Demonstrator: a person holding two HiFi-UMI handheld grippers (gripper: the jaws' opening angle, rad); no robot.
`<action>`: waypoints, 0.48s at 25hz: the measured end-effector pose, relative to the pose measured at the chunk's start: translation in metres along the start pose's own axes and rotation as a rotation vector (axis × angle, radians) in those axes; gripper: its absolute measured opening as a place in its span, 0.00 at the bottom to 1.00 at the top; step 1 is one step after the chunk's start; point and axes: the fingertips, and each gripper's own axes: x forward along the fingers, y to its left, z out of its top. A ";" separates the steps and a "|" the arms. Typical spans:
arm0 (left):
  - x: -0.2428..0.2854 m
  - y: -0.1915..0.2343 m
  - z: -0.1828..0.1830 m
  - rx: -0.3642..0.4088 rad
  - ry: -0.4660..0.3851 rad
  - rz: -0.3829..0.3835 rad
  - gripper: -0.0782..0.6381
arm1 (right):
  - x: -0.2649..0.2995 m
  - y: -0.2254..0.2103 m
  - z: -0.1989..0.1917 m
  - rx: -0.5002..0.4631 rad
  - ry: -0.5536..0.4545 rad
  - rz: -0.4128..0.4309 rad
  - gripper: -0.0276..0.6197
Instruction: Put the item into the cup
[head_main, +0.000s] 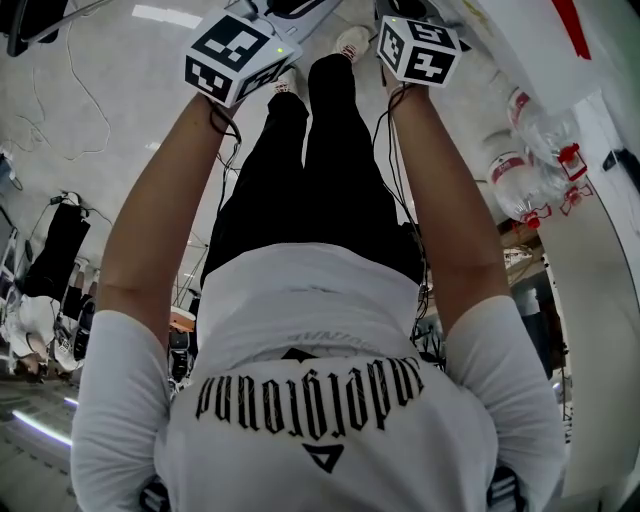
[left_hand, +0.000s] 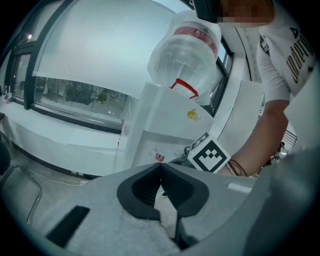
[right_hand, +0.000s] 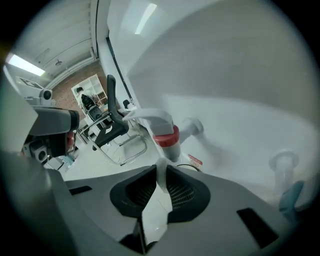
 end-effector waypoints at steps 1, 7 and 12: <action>0.000 0.002 -0.001 0.000 0.003 -0.003 0.13 | 0.004 0.000 0.001 0.002 0.002 -0.008 0.13; 0.007 0.000 -0.011 -0.008 0.010 -0.008 0.13 | 0.011 -0.014 -0.005 0.041 0.016 -0.068 0.13; 0.009 0.007 -0.018 -0.018 0.017 -0.005 0.13 | 0.024 -0.020 -0.022 0.044 0.053 -0.091 0.13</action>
